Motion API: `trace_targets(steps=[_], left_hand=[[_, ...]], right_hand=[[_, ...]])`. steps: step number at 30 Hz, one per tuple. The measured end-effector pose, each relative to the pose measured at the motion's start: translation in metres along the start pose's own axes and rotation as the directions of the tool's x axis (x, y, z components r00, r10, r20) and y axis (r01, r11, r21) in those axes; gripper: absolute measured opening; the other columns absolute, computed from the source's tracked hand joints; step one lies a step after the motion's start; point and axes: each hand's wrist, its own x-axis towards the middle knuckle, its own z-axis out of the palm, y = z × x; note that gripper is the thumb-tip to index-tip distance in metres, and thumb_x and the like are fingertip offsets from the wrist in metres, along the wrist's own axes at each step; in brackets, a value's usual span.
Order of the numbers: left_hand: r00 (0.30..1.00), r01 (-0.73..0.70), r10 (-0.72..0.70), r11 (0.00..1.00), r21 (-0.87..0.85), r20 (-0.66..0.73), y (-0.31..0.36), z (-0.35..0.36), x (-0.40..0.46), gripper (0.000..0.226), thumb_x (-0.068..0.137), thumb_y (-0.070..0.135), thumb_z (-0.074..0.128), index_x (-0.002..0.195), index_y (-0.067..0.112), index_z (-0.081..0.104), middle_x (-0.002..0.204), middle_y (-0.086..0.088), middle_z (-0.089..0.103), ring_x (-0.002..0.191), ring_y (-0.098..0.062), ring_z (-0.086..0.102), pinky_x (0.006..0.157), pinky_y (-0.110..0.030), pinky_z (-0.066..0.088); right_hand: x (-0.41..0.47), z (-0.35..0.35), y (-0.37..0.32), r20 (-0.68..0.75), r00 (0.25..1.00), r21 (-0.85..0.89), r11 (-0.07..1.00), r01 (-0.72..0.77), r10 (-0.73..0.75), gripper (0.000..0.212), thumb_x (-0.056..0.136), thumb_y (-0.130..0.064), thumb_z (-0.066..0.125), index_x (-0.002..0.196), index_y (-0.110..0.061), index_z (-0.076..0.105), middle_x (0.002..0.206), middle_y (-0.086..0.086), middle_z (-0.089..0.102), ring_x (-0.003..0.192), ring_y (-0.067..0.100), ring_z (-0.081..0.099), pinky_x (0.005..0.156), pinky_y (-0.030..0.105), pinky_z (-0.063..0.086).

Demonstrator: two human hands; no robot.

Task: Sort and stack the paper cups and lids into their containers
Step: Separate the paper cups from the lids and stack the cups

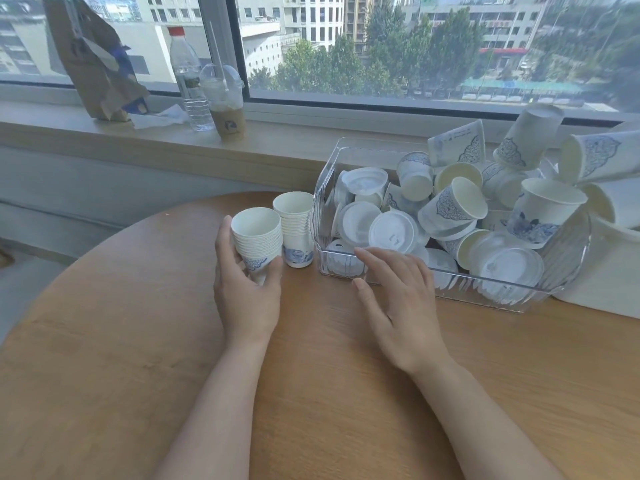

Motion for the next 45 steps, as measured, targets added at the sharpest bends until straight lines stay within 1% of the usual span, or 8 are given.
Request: trace_targets(steps=[14, 17, 22, 25, 32, 36, 41, 45], left_hand=[[0.997, -0.008, 0.011, 0.999, 0.040, -0.070, 0.000, -0.004, 0.002, 0.097, 0.087, 0.019, 0.083, 0.165, 0.033, 0.027, 0.161, 0.001, 0.047, 0.131, -0.017, 0.061, 0.111, -0.048, 0.050], [0.990, -0.091, 0.104, 0.987, 0.130, -0.096, 0.002, -0.006, -0.001, 0.094, 0.087, 0.025, 0.083, 0.165, 0.026, 0.030, 0.152, -0.003, 0.048, 0.137, -0.021, 0.052, 0.112, -0.037, 0.043], [0.923, -0.288, 0.361, 0.877, 0.385, -0.132, 0.015, -0.009, -0.009, 0.081, 0.087, 0.029, 0.083, 0.156, 0.013, 0.044, 0.149, -0.015, 0.048, 0.137, -0.036, 0.046, 0.112, -0.047, 0.035], [0.874, -0.396, 0.476, 0.812, 0.429, -0.095, 0.022, -0.003, -0.014, 0.075, 0.087, 0.033, 0.083, 0.151, 0.014, 0.049, 0.148, -0.012, 0.050, 0.132, -0.037, 0.048, 0.107, -0.047, 0.036], [0.800, -0.598, 0.585, 0.757, 0.263, 0.137, 0.048, 0.042, -0.045, 0.068, 0.090, 0.036, 0.074, 0.150, 0.016, 0.049, 0.145, -0.011, 0.050, 0.137, -0.031, 0.048, 0.116, -0.039, 0.033], [0.821, -0.558, 0.522, 0.818, 0.139, 0.231, 0.057, 0.065, -0.060, 0.061, 0.092, 0.032, 0.072, 0.147, 0.015, 0.052, 0.135, -0.004, 0.057, 0.126, -0.026, 0.055, 0.111, -0.041, 0.044], [0.824, -0.509, 0.473, 0.859, 0.044, 0.311, 0.054, 0.078, -0.075, 0.054, 0.092, 0.028, 0.071, 0.142, 0.015, 0.055, 0.131, 0.002, 0.059, 0.124, -0.024, 0.059, 0.105, -0.051, 0.049], [0.801, -0.517, 0.466, 0.855, 0.042, 0.375, 0.048, 0.074, -0.080, 0.060, 0.090, 0.028, 0.072, 0.145, 0.013, 0.054, 0.134, 0.002, 0.058, 0.125, -0.022, 0.059, 0.109, -0.049, 0.047]], right_hand=[[0.000, -0.001, -0.002, 0.006, 1.000, -0.008, 1.000, 0.000, 0.000, 0.043, 0.105, -0.042, 0.049, 0.144, -0.028, 0.060, 0.140, -0.012, 0.060, 0.135, 0.013, 0.049, 0.120, 0.045, 0.029], [0.001, -0.002, -0.002, 0.016, 1.000, -0.005, 1.000, -0.001, 0.002, 0.043, 0.105, -0.043, 0.048, 0.144, -0.028, 0.060, 0.140, -0.011, 0.060, 0.136, 0.013, 0.049, 0.120, 0.044, 0.029], [0.001, -0.009, -0.002, 0.015, 0.999, 0.060, 0.997, -0.045, 0.044, 0.042, 0.105, -0.041, 0.052, 0.144, -0.028, 0.060, 0.142, -0.012, 0.058, 0.138, 0.012, 0.047, 0.119, 0.038, 0.030], [0.003, -0.017, -0.003, -0.044, 0.996, 0.168, 0.983, -0.075, 0.083, 0.038, 0.104, -0.036, 0.057, 0.140, -0.026, 0.063, 0.137, -0.016, 0.056, 0.132, -0.002, 0.046, 0.115, 0.021, 0.031], [0.020, -0.052, 0.013, -0.365, 0.886, 0.278, 0.942, -0.190, 0.286, 0.029, 0.100, -0.015, 0.068, 0.129, -0.021, 0.070, 0.129, -0.007, 0.058, 0.101, 0.011, 0.062, 0.088, 0.021, 0.049], [0.027, -0.072, 0.036, -0.301, 0.882, 0.244, 0.923, -0.296, 0.362, 0.047, 0.102, -0.016, 0.065, 0.148, -0.025, 0.056, 0.146, -0.012, 0.052, 0.096, 0.003, 0.061, 0.086, 0.011, 0.044], [0.027, -0.076, 0.051, -0.258, 0.878, 0.229, 0.908, -0.349, 0.403, 0.046, 0.101, -0.015, 0.067, 0.145, -0.026, 0.058, 0.135, -0.011, 0.061, 0.095, 0.006, 0.064, 0.090, 0.035, 0.054], [0.026, -0.077, 0.055, -0.250, 0.888, 0.225, 0.915, -0.334, 0.386, 0.041, 0.101, -0.017, 0.068, 0.139, -0.029, 0.060, 0.133, -0.013, 0.061, 0.101, 0.004, 0.064, 0.086, 0.033, 0.054]])
